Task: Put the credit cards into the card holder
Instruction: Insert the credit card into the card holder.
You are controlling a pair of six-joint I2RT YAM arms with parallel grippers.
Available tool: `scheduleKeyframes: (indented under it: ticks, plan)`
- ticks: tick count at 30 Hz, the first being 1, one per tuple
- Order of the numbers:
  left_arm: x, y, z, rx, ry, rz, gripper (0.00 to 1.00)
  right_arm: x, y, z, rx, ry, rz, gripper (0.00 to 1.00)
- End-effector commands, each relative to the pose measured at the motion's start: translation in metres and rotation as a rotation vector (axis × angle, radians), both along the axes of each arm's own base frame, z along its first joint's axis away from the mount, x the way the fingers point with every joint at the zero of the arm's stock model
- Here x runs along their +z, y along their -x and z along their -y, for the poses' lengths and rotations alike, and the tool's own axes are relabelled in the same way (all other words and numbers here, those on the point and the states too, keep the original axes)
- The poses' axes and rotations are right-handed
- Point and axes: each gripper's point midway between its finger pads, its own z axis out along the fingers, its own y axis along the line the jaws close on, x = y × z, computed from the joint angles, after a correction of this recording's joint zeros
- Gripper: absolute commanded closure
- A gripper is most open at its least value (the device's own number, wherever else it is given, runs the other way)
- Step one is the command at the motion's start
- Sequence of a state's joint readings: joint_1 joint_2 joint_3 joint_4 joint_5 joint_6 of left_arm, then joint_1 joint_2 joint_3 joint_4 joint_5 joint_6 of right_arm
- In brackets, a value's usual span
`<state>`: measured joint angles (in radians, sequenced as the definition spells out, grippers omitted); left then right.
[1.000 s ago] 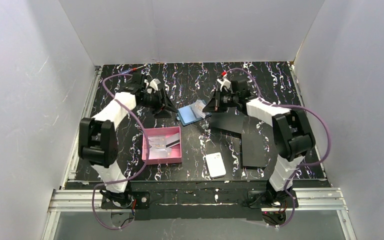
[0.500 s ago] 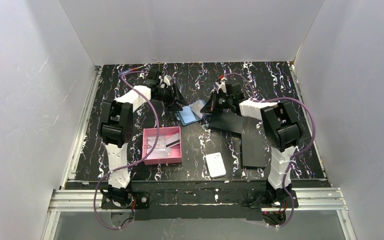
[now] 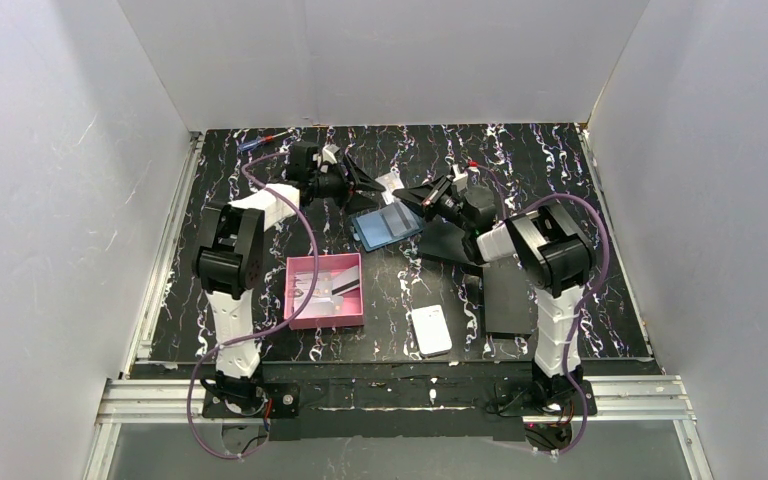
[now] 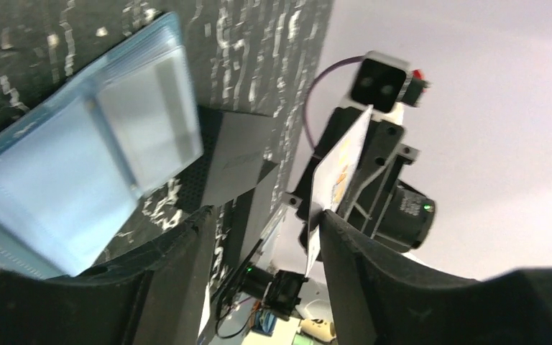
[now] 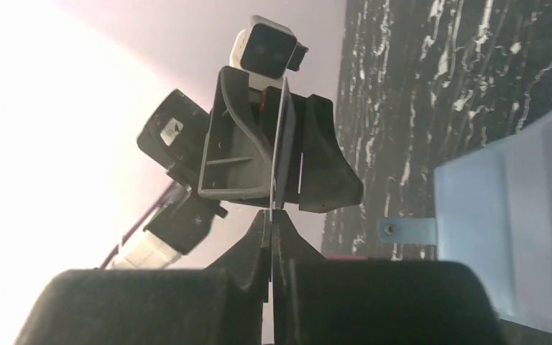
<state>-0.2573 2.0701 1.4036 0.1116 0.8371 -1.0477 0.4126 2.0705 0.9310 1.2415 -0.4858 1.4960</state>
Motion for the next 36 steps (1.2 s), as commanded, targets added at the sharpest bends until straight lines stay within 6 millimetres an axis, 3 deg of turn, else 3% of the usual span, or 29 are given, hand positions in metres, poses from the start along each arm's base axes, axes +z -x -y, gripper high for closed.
scheduleKeyframes:
  ticks: [1, 7, 12, 15, 16, 18, 19, 21, 23, 26, 36]
  plan:
    - [0.065, -0.009, 0.005, 0.069, 0.148, 0.126, 0.51, 0.064, 0.007, 0.000, -0.033, -0.191, 0.113, 0.99]
    - [0.083, -0.013, 0.009, 0.091, 0.224, 0.184, 0.76, 0.064, 0.009, -0.001, -0.044, -0.193, 0.098, 0.99]
    - [0.091, -0.012, 0.011, 0.106, 0.268, 0.189, 0.85, 0.058, 0.008, 0.001, -0.073, -0.175, 0.081, 0.99]
    - [0.093, -0.010, 0.011, 0.106, 0.264, 0.220, 1.00, 0.049, 0.005, 0.000, -0.074, -0.134, 0.070, 0.99]
    - [0.090, -0.009, 0.010, 0.111, 0.253, 0.226, 1.00, 0.044, 0.005, 0.001, -0.072, -0.106, 0.065, 0.97]
    - [0.078, -0.010, 0.006, 0.125, 0.217, 0.235, 1.00, 0.018, 0.003, 0.007, -0.054, 0.021, 0.023, 0.78]
    - [0.068, -0.010, 0.002, 0.130, 0.183, 0.234, 1.00, -0.003, 0.002, 0.011, -0.037, 0.135, -0.012, 0.62]
    - [0.040, -0.007, -0.007, 0.130, 0.052, 0.216, 1.00, -0.046, 0.000, 0.027, 0.004, 0.436, -0.019, 0.46]
    - [0.024, -0.005, -0.015, 0.106, -0.052, 0.232, 1.00, -0.044, -0.011, 0.030, 0.040, 0.590, 0.074, 0.43]
    - [0.012, -0.005, -0.020, 0.080, -0.092, 0.237, 1.00, -0.038, -0.017, 0.023, 0.109, 0.656, 0.172, 0.49]
    - [-0.025, -0.005, -0.024, 0.047, -0.101, 0.160, 1.00, -0.063, -0.021, 0.000, 0.261, 0.759, 0.261, 0.86]
